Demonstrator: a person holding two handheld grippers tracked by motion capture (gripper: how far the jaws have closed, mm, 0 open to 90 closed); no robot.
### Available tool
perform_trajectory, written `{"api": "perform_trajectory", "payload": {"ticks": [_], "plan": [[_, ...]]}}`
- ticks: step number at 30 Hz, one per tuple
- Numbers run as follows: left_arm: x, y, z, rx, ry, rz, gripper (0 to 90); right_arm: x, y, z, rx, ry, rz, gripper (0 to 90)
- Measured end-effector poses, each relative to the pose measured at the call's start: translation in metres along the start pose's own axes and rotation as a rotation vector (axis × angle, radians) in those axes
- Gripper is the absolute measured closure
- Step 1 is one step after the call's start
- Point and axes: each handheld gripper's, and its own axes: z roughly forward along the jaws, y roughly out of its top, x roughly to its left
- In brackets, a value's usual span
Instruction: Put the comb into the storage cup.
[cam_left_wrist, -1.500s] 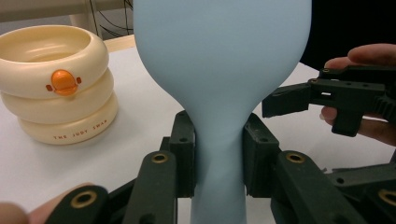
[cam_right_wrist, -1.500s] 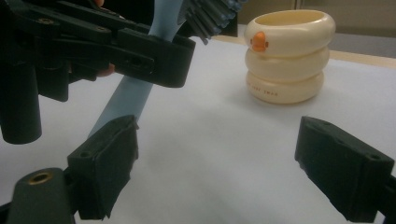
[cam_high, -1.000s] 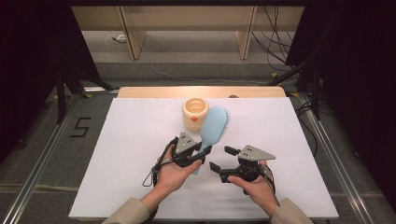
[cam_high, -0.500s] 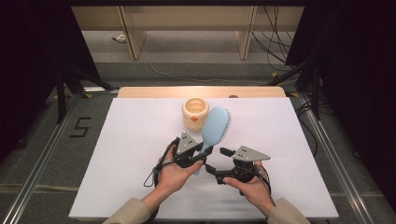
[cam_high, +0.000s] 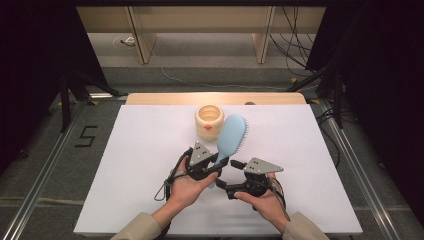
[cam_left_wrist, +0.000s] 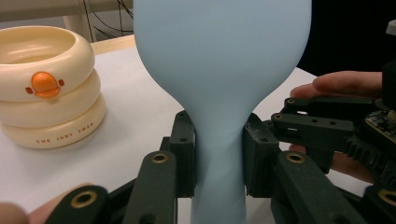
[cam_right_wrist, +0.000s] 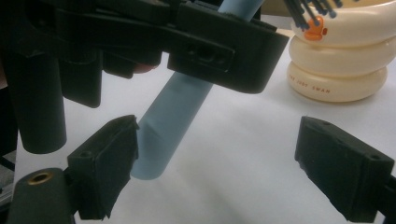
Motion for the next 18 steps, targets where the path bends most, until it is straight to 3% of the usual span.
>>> {"api": "perform_trajectory", "payload": {"ticks": [18], "plan": [[-0.0012,-0.0007,0.0007,0.000,-0.002,0.001,69.4,0.0059,-0.0013,0.0088,0.016,0.018,-0.006,14.3]]}}
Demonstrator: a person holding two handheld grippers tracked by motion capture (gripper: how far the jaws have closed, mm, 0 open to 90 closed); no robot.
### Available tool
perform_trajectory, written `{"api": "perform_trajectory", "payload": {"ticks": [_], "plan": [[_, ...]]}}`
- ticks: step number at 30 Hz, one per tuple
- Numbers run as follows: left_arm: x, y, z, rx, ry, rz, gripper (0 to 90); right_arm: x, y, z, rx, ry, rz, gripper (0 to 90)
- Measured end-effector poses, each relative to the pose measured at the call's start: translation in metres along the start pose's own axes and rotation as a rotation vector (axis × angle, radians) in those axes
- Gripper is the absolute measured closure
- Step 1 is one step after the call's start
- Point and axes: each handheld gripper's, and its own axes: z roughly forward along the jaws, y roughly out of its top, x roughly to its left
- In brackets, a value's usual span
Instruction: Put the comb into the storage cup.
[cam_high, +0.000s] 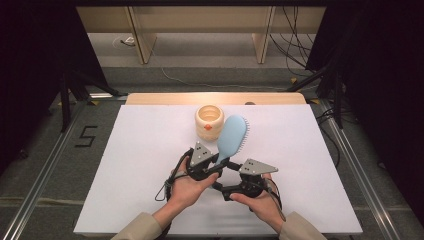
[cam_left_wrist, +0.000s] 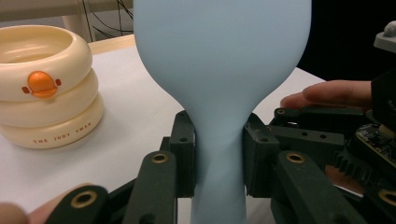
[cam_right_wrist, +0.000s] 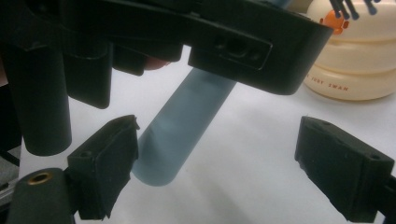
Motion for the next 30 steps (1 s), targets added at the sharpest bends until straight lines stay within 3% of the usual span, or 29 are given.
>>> {"api": "perform_trajectory", "payload": {"ticks": [30], "plan": [[-0.003,0.000,0.001,-0.004,-0.006,0.004,69.4,0.005,-0.001,0.012,0.012,0.018,-0.002,13.7]]}}
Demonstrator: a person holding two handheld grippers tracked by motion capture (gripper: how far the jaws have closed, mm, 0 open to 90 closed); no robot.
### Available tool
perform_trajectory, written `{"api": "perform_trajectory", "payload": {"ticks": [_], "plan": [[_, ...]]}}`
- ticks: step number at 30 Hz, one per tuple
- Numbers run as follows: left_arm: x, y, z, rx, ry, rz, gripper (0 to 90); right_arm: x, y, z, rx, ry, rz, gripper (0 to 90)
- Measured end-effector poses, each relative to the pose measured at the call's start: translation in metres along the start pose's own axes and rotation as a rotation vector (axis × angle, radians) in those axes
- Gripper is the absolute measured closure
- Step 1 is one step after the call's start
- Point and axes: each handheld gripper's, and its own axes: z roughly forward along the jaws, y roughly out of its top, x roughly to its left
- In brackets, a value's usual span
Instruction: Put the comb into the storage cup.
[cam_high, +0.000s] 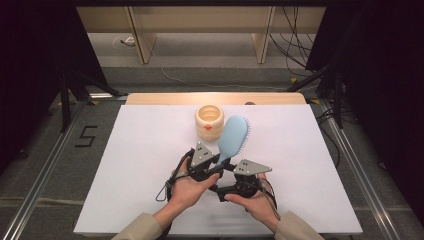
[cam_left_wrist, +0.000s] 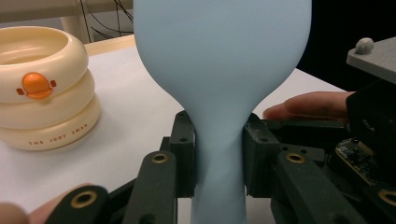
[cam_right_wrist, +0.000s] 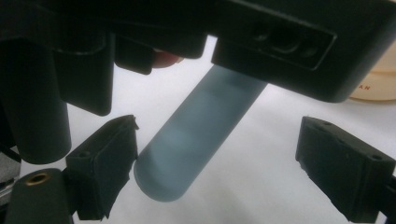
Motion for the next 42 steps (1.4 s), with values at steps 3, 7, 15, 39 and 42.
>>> {"api": "perform_trajectory", "payload": {"ticks": [3,7,15,39,42], "plan": [[-0.0006,0.0003,0.0001,-0.001,-0.001,0.000,69.4,0.0003,-0.0001,0.0006,0.002,0.001,0.002,13.6],[-0.0015,0.0010,0.0002,-0.006,-0.003,0.001,69.3,0.0009,-0.0005,0.0019,0.003,0.001,-0.006,15.0],[-0.0012,0.0010,0.0004,-0.007,-0.001,-0.001,69.4,0.0028,0.0008,0.0020,-0.011,0.003,-0.018,25.2],[-0.0006,0.0018,-0.0002,0.003,0.018,-0.020,68.9,0.0005,-0.0003,0.0021,-0.013,0.061,0.115,59.1],[-0.0008,0.0019,-0.0003,0.004,0.017,-0.020,68.6,-0.0026,-0.0010,0.0014,-0.012,0.056,0.168,63.1]]}}
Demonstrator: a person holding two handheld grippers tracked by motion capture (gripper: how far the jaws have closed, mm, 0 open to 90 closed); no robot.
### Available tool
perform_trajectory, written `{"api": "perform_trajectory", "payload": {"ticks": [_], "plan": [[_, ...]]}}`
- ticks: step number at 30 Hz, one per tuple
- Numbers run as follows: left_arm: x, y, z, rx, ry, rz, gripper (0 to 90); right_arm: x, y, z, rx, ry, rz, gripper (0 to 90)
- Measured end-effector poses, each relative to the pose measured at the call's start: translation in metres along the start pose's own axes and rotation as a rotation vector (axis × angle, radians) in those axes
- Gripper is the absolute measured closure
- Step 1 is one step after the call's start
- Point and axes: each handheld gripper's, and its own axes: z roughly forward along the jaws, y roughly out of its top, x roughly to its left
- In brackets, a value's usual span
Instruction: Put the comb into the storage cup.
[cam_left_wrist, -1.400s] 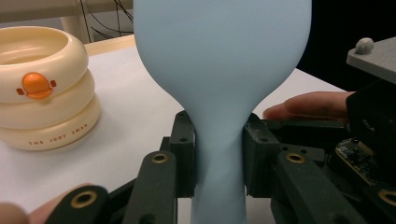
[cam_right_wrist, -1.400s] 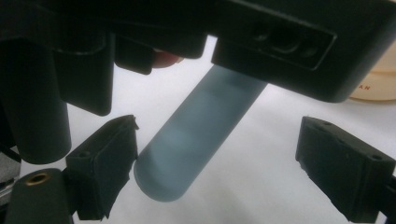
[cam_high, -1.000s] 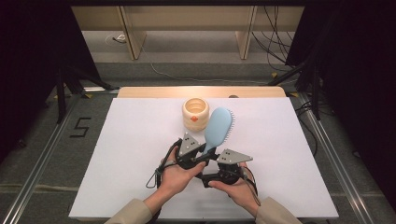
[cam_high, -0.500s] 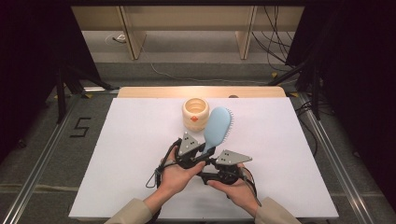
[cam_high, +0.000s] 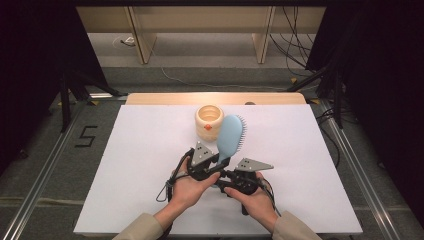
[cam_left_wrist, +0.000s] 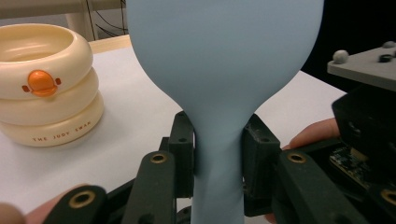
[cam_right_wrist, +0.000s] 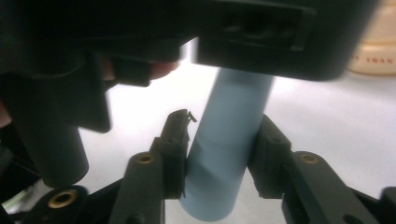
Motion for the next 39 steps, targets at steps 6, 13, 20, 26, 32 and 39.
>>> {"api": "perform_trajectory", "payload": {"ticks": [6,13,20,26,32,39], "plan": [[0.0001,-0.0005,0.0011,0.012,0.000,0.001,67.4,-0.0024,0.0002,-0.0014,0.015,0.023,0.099,64.6],[0.0011,-0.0014,0.0030,0.029,-0.002,0.006,66.2,-0.0043,-0.0016,-0.0010,0.019,0.075,0.202,64.8],[0.0018,-0.0020,0.0039,0.030,-0.001,0.014,63.6,-0.0062,-0.0003,-0.0028,0.023,0.087,0.250,64.8],[0.0025,-0.0022,0.0043,0.034,0.000,0.019,61.2,-0.0077,0.0001,-0.0036,0.015,0.095,0.271,64.9],[0.0029,-0.0024,0.0047,0.035,-0.009,0.033,55.9,-0.0098,-0.0007,-0.0040,0.008,0.102,0.293,64.9],[0.0015,-0.0013,0.0049,0.054,-0.034,0.029,44.1,-0.0115,-0.0011,-0.0047,0.003,0.103,0.310,64.9]]}}
